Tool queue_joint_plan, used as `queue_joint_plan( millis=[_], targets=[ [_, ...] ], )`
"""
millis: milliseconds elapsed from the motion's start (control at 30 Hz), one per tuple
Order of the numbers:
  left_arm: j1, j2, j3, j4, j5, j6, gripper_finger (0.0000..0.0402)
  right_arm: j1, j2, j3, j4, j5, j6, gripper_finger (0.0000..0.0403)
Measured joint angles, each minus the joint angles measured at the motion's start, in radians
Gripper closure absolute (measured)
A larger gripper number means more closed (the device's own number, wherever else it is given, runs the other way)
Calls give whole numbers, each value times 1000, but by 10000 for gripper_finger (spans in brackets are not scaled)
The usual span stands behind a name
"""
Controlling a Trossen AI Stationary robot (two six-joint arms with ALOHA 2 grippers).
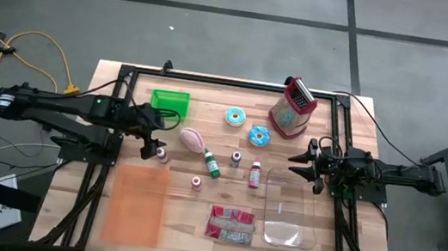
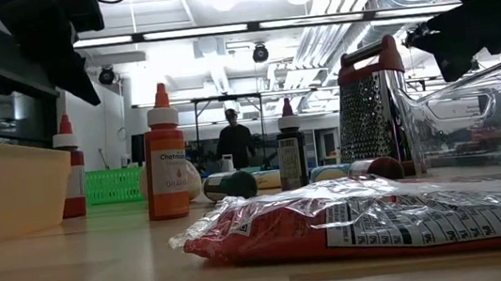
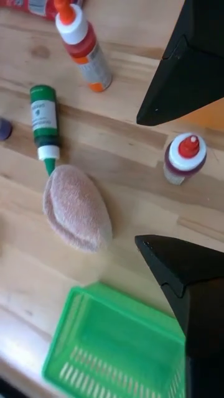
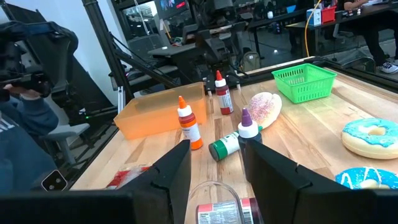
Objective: Pick & Place Food Item
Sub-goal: Put the red paint bottle into the transparent bin
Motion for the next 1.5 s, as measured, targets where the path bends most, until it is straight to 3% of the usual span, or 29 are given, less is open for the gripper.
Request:
queue_joint_plan(
  millis=[433, 900, 1367, 1500],
  targets=[
    [-29, -212, -162, 50, -32, -84, 109, 0, 0, 0, 0, 0, 0, 261],
    [-145, -211, -163, 47, -49, -93, 109, 0, 0, 0, 0, 0, 0, 261],
    [-56, -324, -163, 39, -83, -102, 109, 0, 0, 0, 0, 0, 0, 261],
    [-22, -304, -210, 122, 5, -33, 109, 0, 0, 0, 0, 0, 0, 261]
  ],
)
